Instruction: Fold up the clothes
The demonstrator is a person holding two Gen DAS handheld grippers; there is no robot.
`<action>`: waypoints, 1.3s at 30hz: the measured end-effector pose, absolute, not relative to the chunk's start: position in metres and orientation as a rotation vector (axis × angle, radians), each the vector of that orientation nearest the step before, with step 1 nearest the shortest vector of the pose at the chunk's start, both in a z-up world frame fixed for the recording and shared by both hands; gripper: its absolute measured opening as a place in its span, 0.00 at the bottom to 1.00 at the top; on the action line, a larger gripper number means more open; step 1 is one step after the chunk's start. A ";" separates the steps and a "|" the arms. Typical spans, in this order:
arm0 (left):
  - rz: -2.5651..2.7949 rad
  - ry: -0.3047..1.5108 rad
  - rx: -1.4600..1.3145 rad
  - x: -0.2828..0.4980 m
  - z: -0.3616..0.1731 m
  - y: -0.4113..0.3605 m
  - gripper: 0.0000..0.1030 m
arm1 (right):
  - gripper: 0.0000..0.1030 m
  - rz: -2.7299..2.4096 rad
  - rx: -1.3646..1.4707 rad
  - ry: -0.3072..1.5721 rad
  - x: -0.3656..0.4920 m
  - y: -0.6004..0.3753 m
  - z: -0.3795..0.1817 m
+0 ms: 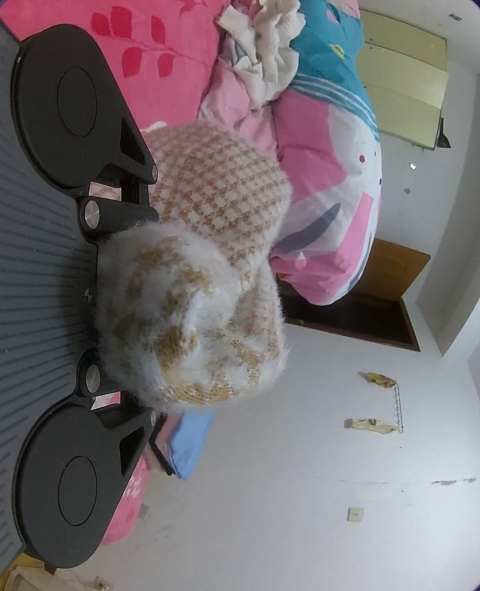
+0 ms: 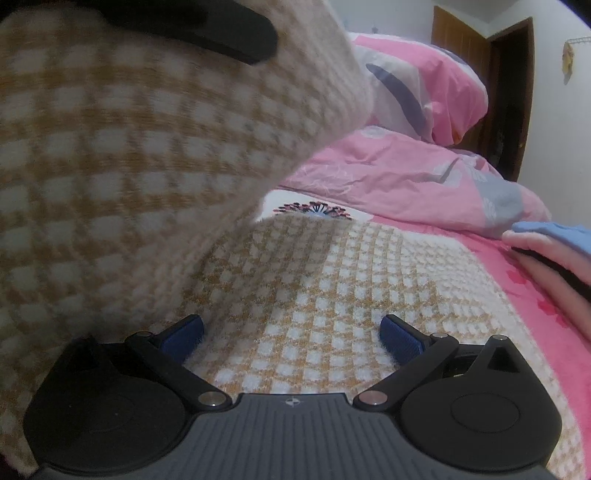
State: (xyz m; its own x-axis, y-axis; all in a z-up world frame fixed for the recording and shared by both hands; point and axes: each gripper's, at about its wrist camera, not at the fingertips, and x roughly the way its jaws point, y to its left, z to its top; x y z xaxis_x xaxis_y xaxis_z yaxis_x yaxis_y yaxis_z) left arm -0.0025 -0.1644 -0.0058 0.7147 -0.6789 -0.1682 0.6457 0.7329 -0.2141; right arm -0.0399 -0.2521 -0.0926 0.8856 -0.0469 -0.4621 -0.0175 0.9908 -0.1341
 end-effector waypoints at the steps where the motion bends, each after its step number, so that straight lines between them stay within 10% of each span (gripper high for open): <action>1: -0.740 0.244 -0.146 -0.001 -0.003 -0.164 0.28 | 1.00 -0.011 -0.148 0.472 -0.043 -0.253 -0.090; 5: -0.753 0.258 -0.161 0.006 0.005 -0.161 0.28 | 0.97 -0.024 -0.218 0.410 -0.056 -0.256 -0.073; 10: -0.764 0.258 -0.180 0.006 0.011 -0.161 0.28 | 0.63 -0.041 -0.217 0.459 -0.031 -0.272 -0.072; 16: -0.778 0.251 -0.169 0.007 0.010 -0.169 0.28 | 0.60 -0.037 -0.283 0.504 -0.021 -0.267 -0.087; 18: -0.789 0.239 -0.169 0.006 0.012 -0.170 0.28 | 0.39 -0.032 -0.288 0.479 -0.031 -0.269 -0.077; 39: -0.984 0.401 -0.078 0.040 -0.032 -0.249 0.32 | 0.32 0.070 0.032 0.402 -0.099 -0.328 -0.086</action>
State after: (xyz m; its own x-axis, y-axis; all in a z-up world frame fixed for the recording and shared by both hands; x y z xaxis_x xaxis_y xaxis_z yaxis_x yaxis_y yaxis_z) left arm 0.0398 -0.2488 -0.0316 0.4871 -0.8223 -0.2942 0.7939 0.5573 -0.2432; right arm -0.0985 -0.3283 -0.0865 0.9179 0.0745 -0.3898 -0.0619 0.9971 0.0448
